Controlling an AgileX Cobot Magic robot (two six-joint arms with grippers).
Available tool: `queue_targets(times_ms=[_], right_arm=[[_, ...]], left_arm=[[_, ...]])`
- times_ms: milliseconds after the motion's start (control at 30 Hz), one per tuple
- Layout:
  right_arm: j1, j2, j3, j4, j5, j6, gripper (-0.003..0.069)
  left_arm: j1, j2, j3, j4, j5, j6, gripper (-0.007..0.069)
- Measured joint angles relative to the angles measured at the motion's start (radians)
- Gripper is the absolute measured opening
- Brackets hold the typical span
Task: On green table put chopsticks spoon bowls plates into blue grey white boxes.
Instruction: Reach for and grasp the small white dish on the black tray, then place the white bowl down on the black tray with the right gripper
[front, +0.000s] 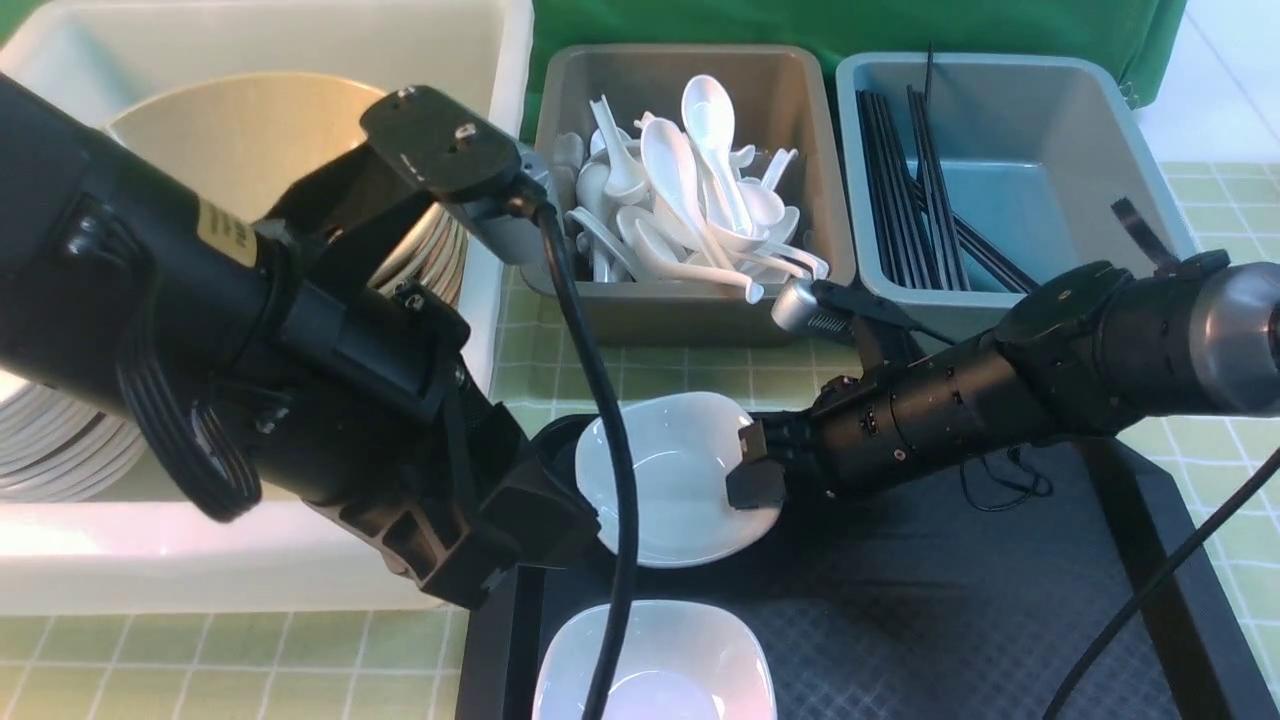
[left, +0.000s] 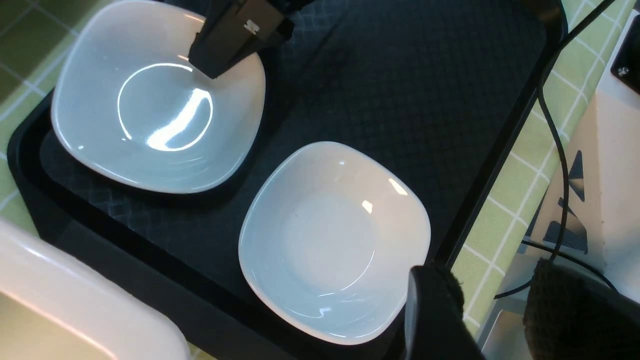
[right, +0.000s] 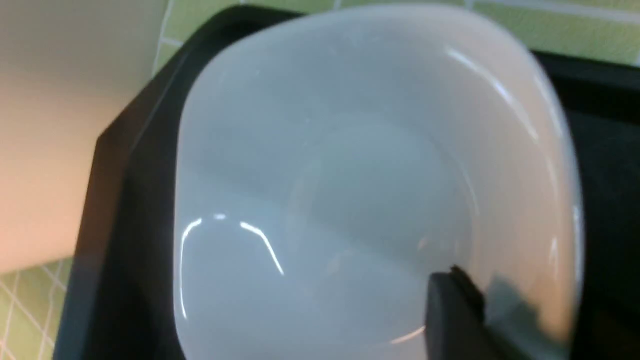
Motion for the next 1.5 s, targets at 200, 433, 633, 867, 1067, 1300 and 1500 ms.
queue_targets(times_ms=[200, 433, 633, 867, 1067, 1300, 1500], right_arm=[[-0.071, -0.057, 0.007, -0.052, 0.126, -0.053, 0.0046], [-0.218, -0.308, 0.176, -0.215, 0.162, -0.004, 0.0046], [-0.332, -0.461, 0.374, -0.242, 0.145, -0.005, 0.0046], [-0.341, -0.470, 0.452, -0.243, 0.073, 0.006, 0.0051], [-0.341, -0.470, 0.454, -0.242, 0.007, 0.010, 0.0125], [-0.341, -0.473, 0.454, -0.250, 0.005, 0.010, 0.0349], [-0.359, -0.570, 0.454, -0.348, 0.019, 0.046, 0.0516]], left_arm=[[0.000, -0.001, 0.000, 0.000, 0.000, 0.010, 0.0231], [0.000, -0.002, 0.000, 0.000, -0.009, 0.011, 0.0231], [0.000, -0.002, 0.000, -0.008, -0.069, 0.014, 0.0231], [0.000, 0.051, 0.000, -0.056, -0.108, 0.006, 0.0234], [0.000, 0.174, 0.000, -0.098, -0.178, -0.027, 0.0295], [0.000, 0.292, 0.000, -0.115, -0.284, -0.012, 0.0493], [0.000, 0.382, -0.037, -0.219, -0.250, 0.083, 0.0660]])
